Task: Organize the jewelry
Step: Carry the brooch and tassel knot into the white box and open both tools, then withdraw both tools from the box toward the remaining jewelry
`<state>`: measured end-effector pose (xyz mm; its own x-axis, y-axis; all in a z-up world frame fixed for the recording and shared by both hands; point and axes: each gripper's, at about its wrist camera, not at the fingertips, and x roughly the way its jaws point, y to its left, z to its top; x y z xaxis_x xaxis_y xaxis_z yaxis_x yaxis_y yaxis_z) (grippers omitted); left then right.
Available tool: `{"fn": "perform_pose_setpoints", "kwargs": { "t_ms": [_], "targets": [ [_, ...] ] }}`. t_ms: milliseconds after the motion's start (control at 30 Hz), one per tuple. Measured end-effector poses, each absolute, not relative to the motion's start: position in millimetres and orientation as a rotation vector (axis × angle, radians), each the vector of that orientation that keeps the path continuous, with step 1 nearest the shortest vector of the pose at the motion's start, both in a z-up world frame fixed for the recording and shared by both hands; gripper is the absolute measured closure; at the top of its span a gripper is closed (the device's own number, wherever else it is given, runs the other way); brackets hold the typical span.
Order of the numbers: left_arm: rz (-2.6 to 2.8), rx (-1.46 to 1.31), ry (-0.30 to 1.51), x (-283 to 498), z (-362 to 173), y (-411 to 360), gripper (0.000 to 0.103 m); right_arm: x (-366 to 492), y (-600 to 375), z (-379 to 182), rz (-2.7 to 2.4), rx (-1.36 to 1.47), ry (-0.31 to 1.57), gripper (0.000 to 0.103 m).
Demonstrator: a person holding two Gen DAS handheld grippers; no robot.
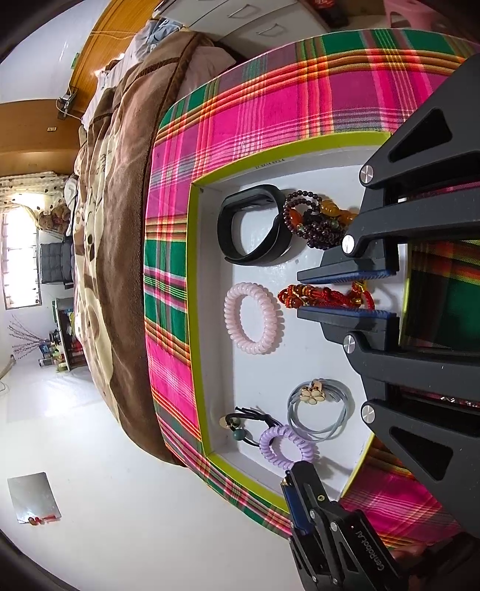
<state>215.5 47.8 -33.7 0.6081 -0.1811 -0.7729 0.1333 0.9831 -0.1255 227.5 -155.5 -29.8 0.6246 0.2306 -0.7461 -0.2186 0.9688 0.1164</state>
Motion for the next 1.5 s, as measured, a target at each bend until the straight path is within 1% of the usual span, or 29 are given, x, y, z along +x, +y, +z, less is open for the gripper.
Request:
{"fn": "perform_pose_setpoints", "kwargs": {
  "t_ms": [233,367,867,933,967,1000,1033,1500],
  "targets": [
    [-0.187,-0.051,0.887,212,-29,46,0.076,226,-156,-29,0.258,0.015,0.856,0.086],
    [-0.186,-0.058,0.877,209,-25,45,0.067,223,-157,-26,0.256,0.014,0.848,0.086],
    [-0.190,-0.057,0.828,182,0,39,0.066,206,-161,-14,0.263,0.025,0.820,0.084],
    [-0.192,-0.060,0.821,178,4,39,0.066,202,-161,-11,0.268,0.028,0.814,0.081],
    [-0.190,-0.061,0.819,175,6,38,0.066,200,-162,-9,0.270,0.030,0.809,0.072],
    [-0.191,-0.061,0.815,173,7,38,0.066,197,-163,-7,0.273,0.034,0.803,0.057],
    [-0.191,-0.062,0.812,170,9,37,0.066,194,-164,-6,0.278,0.037,0.799,0.054],
    [-0.203,-0.076,0.785,129,18,31,0.066,155,-188,4,0.269,0.058,0.764,0.054]
  ]
}}
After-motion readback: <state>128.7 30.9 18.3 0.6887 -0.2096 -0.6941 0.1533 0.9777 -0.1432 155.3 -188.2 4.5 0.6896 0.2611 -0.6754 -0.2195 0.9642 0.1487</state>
